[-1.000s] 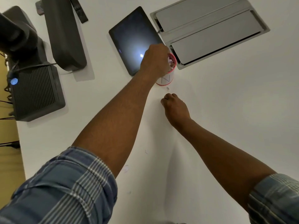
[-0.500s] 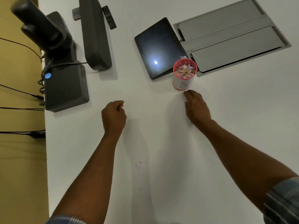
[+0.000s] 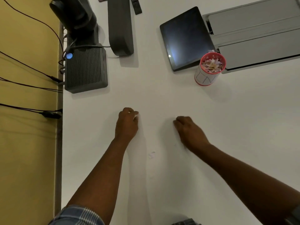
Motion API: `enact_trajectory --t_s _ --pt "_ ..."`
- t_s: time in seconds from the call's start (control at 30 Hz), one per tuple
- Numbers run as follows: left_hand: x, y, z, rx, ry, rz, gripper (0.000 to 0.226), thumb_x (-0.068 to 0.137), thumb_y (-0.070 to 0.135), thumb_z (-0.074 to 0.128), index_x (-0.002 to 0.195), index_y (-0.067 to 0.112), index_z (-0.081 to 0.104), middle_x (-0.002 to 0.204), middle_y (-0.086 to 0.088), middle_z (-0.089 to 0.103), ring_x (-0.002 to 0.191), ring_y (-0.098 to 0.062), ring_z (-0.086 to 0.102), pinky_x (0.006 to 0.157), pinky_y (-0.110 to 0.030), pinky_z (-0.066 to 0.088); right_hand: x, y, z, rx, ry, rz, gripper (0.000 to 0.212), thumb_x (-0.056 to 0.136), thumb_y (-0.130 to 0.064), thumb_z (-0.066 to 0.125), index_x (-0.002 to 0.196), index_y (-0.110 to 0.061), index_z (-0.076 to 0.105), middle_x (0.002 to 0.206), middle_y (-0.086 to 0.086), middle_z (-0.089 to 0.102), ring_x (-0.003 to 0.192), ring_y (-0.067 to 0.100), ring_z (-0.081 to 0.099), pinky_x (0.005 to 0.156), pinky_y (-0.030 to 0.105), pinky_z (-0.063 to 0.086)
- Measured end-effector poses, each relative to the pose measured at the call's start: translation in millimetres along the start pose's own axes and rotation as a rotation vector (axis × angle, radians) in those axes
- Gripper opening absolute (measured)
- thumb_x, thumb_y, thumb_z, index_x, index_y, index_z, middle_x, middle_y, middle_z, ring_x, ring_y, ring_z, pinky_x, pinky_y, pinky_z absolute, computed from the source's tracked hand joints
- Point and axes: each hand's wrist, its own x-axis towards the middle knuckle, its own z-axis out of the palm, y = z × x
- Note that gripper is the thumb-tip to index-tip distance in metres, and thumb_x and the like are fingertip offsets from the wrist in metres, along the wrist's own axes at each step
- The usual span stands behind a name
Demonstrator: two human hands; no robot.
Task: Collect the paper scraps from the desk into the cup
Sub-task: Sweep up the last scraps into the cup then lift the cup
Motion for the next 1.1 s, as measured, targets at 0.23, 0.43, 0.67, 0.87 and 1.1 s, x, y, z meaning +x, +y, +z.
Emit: enact_trajectory --t_s 0.23,0.43,0.67,0.87,1.1 --pt "-66.8 8.5 16.3 0.012 -0.032 0.145 0.022 0.087 0.004 0.055 0.107 0.005 0.065 0.113 -0.008 0.060 0.104 -0.025 0.055 0.083 -0.027 0.045 -63.0 -31.2 17.6 -0.044 -0.205 -0.113 0.047 0.093 -0.006 0.051 0.139 -0.003 0.041 0.139 0.015 0.044 0.124 0.032 0.044 0.091 0.039 0.051" --pt "-129.1 8.9 21.0 -0.006 -0.079 0.182 0.018 0.088 0.012 0.055 0.103 0.007 0.063 0.106 -0.004 0.059 0.095 -0.021 0.055 0.074 -0.034 0.054 -72.0 -56.2 22.1 -0.109 -0.300 -0.136 0.059 0.095 -0.010 0.047 0.148 -0.010 0.022 0.147 0.008 0.029 0.131 0.025 0.031 0.092 0.032 0.049" --pt "-190.1 3.3 33.0 0.036 -0.173 0.028 0.043 0.094 0.040 0.044 0.128 0.015 0.050 0.131 0.002 0.046 0.117 -0.012 0.045 0.094 -0.019 0.042 -67.3 -88.7 31.5 -0.199 -0.344 -0.299 0.056 0.097 -0.008 0.039 0.149 -0.010 0.017 0.150 0.014 0.024 0.130 0.031 0.032 0.092 0.039 0.048" --pt "-215.9 14.5 41.4 -0.112 -0.206 -0.036 0.012 0.096 0.038 0.041 0.104 0.039 0.049 0.109 0.006 0.056 0.090 -0.007 0.056 0.074 -0.016 0.044 -75.4 -90.5 37.4 -0.298 -0.341 -0.522 0.028 0.097 -0.008 0.039 0.121 0.000 0.052 0.123 0.017 0.050 0.108 0.029 0.050 0.070 0.039 0.053" --pt "-220.1 15.4 60.6 -0.174 -0.064 -0.064 0.014 0.096 0.021 0.043 0.089 0.020 0.056 0.086 0.003 0.056 0.073 -0.005 0.049 0.065 -0.010 0.039 -94.7 -89.0 35.7 -0.282 -0.312 -0.354 0.013 0.089 -0.001 0.050 0.097 -0.002 0.060 0.099 0.014 0.058 0.092 0.027 0.054 0.058 0.034 0.047"
